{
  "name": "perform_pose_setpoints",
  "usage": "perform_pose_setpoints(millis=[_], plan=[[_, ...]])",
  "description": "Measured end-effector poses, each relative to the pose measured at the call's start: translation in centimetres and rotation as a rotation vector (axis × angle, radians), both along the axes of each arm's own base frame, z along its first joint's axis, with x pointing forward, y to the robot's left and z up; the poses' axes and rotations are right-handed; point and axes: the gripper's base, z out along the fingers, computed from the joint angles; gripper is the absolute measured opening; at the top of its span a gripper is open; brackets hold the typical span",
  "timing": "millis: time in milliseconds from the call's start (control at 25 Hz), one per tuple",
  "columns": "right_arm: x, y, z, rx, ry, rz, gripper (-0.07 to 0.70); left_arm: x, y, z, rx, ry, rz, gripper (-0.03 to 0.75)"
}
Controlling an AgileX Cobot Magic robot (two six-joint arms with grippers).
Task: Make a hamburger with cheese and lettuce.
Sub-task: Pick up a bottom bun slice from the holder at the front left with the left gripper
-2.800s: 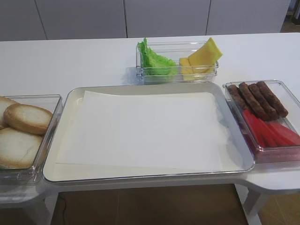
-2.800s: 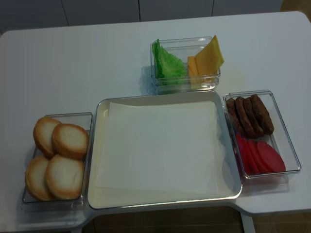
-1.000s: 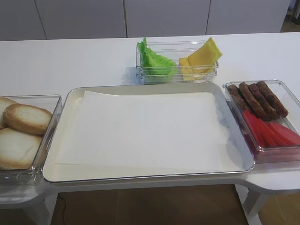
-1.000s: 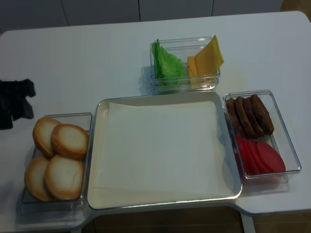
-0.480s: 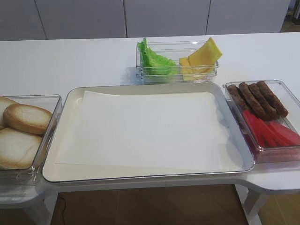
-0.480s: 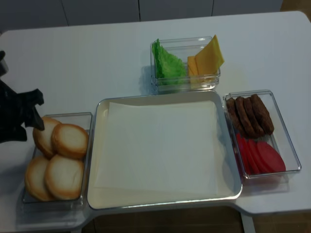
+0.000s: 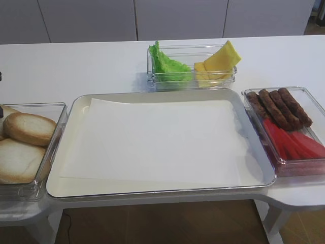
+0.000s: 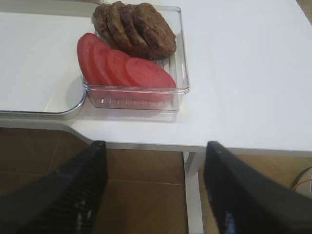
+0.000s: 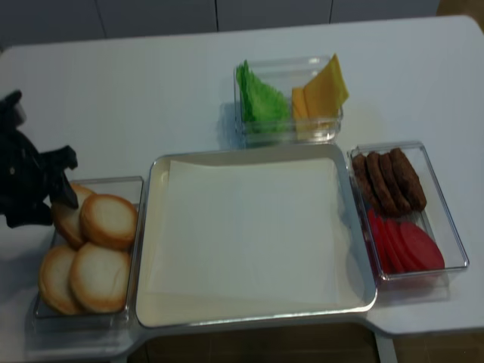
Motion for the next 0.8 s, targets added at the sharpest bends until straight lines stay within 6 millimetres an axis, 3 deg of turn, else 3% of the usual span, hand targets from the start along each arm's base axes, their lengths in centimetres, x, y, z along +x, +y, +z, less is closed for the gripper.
perform_pose_setpoints(millis=[160, 480, 800], plan=[[0.00, 0.00, 0.00, 0.000, 0.000, 0.000, 0.487, 0.14, -0.05, -0.13, -0.007, -0.004, -0.005, 0.365], [0.00, 0.00, 0.00, 0.000, 0.000, 0.000, 0.487, 0.33, -0.02, -0.60, -0.008, 0.010, -0.013, 0.264], [0.00, 0.00, 0.00, 0.000, 0.000, 0.000, 0.487, 0.32, 0.01, -0.60, -0.003, 0.011, -0.018, 0.256]])
